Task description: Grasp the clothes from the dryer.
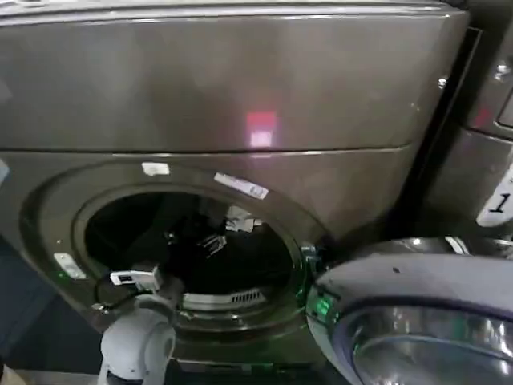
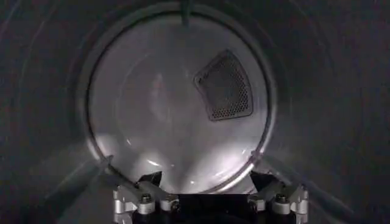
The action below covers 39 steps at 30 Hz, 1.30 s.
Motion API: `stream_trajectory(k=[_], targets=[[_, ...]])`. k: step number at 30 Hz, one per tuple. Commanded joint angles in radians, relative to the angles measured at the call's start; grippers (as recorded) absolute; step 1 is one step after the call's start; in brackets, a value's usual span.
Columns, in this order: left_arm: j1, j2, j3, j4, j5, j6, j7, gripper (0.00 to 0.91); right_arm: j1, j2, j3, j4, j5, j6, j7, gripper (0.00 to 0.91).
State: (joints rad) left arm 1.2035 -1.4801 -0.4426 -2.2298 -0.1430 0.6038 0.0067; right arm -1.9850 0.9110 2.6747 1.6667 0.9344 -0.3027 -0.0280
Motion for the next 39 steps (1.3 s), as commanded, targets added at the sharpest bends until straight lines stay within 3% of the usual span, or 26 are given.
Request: stream_trajectory(k=[1, 9, 14, 22, 32, 39], targets=[[0.002, 0.000, 0.000, 0.004, 0.002, -0.003, 0.000, 0.907, -0.004, 0.002, 0.001, 0.005, -0.003, -0.008, -0.009, 0.907], [-0.011, -0.004, 0.000, 0.014, 0.002, -0.007, 0.001, 0.907, -0.014, 0.002, 0.007, 0.009, -0.012, -0.007, -0.012, 0.907], [-0.122, 0.001, -0.008, 0.123, 0.002, -0.031, 0.006, 0.907, -0.017, 0.003, 0.007, 0.008, -0.033, -0.016, -0.013, 0.907], [-0.442, -0.026, 0.002, 0.513, 0.018, -0.086, 0.014, 0.907, -0.033, -0.001, 0.034, 0.014, -0.059, -0.065, -0.034, 0.907], [-0.710, -0.088, 0.026, 0.954, 0.108, -0.188, 0.023, 0.907, -0.034, 0.002, 0.050, 0.005, -0.062, -0.052, -0.046, 0.907], [-0.847, -0.105, 0.016, 1.164, 0.159, -0.194, 0.042, 0.907, -0.028, 0.001, 0.045, 0.003, -0.061, -0.049, -0.047, 0.907]])
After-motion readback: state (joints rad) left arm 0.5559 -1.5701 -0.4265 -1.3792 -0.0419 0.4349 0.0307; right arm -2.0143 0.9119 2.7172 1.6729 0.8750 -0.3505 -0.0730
